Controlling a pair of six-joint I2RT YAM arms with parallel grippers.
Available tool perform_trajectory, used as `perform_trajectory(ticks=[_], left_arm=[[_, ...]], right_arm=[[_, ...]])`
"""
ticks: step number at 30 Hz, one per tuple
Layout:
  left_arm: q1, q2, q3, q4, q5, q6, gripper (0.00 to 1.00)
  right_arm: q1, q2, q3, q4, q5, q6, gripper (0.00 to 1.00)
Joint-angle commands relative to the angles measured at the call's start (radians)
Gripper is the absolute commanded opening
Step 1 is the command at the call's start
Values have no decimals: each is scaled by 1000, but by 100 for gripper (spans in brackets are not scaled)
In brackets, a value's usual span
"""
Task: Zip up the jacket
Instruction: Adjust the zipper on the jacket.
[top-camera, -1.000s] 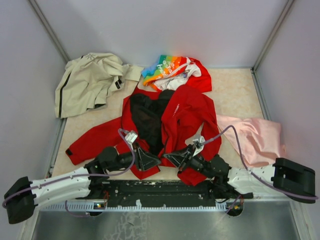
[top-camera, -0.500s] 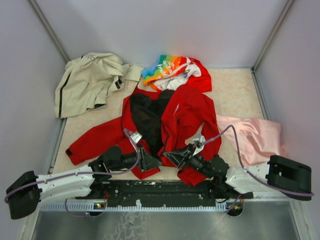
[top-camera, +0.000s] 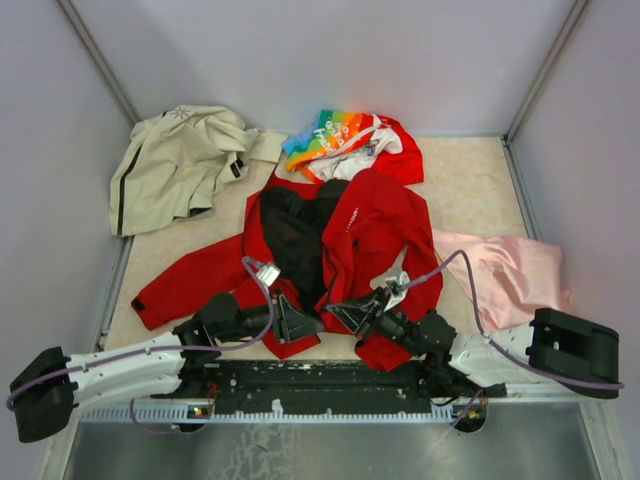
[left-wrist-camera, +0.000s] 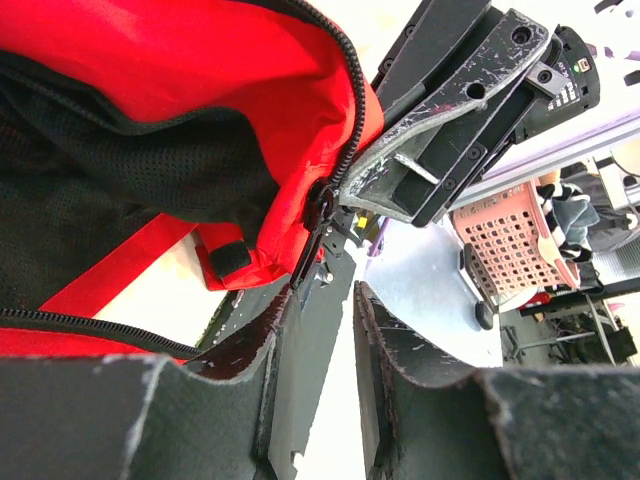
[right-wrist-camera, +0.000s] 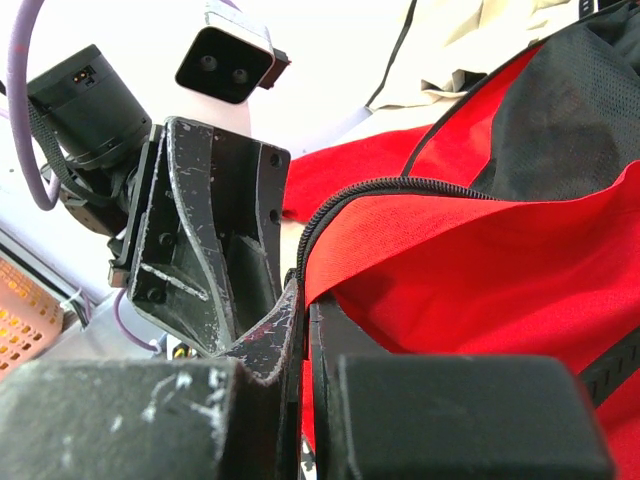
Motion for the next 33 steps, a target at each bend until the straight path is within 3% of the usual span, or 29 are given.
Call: perform_trajectory(ticks=[1,13,18,33], left_arm=[[-5,-5,39,34,13,-4,33],[-5,-39,7,58,-54,-47,33],[-5,-37,-22,138,-61,-84,32],[-5,-24,-48,147,-92,-119,39]], right_arm=[[-5,13,-64,111,40,-23,0],[-5,15,-74,146,27,-13,0],[-5,14,-76,146,23,-12,0],[-5,19,-90,181,22,-2,0]])
